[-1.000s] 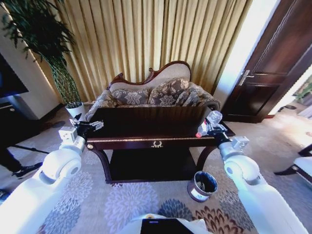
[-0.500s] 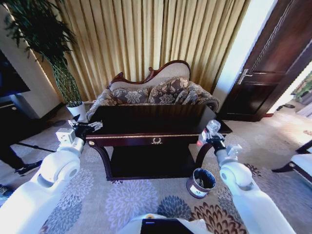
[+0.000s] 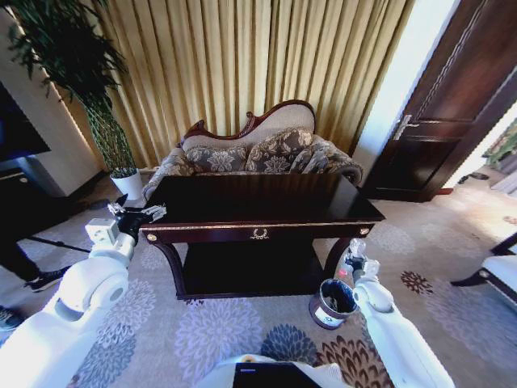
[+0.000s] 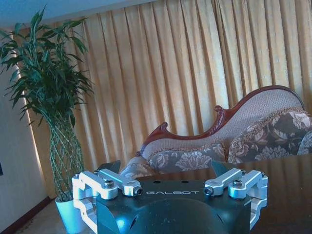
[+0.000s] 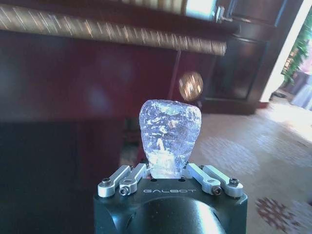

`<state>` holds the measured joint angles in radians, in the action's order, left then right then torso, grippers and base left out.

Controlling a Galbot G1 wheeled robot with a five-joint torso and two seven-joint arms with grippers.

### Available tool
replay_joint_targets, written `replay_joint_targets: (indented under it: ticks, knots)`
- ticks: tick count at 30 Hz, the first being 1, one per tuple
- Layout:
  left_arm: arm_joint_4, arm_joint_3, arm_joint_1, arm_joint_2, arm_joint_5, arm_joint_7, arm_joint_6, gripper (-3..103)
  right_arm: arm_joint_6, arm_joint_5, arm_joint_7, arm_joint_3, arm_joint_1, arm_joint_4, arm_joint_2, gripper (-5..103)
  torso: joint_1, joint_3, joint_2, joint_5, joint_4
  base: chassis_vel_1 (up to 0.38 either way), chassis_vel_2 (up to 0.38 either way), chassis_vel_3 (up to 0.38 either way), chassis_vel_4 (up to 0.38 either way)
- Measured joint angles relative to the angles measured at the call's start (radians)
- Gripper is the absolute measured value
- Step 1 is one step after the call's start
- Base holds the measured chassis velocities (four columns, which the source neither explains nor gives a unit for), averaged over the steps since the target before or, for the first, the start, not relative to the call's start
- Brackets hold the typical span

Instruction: Move to the front of the table and place the trash on the table into the trash bin.

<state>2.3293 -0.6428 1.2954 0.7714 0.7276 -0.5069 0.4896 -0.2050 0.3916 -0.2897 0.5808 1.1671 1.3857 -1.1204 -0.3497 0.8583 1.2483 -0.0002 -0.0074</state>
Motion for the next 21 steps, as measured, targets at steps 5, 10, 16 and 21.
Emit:
replay_joint_targets:
  ticks: [5, 10, 16, 21]
  knots:
    - [0.005, 0.008, 0.001, 0.006, -0.003, 0.000, -0.005, 100, 0.031, -0.041, 0.000, -0.001, -0.055, -0.137, -0.017, 21, 0.000, 0.000, 0.000, 0.0002, -0.0004, 0.000, 0.000, 0.000, 0.000]
    - [0.015, 0.019, 0.006, 0.007, -0.020, 0.000, -0.009, 100, 0.101, -0.074, -0.013, 0.000, -0.112, -0.251, -0.033, 22, 0.000, 0.000, 0.000, 0.0001, 0.0001, 0.000, 0.000, 0.000, 0.000]
    - [0.023, 0.031, 0.009, 0.003, -0.025, -0.001, -0.009, 100, 0.106, -0.083, -0.031, 0.003, -0.108, -0.255, -0.041, 48, 0.000, 0.000, 0.000, 0.0001, -0.0002, 0.000, 0.000, 0.000, 0.000]
    - [0.038, 0.045, 0.009, 0.001, -0.033, 0.000, -0.009, 100, 0.091, -0.073, -0.057, 0.005, -0.092, -0.218, -0.040, 65, 0.000, 0.000, 0.000, 0.0001, -0.0002, 0.000, 0.000, 0.000, 0.000]
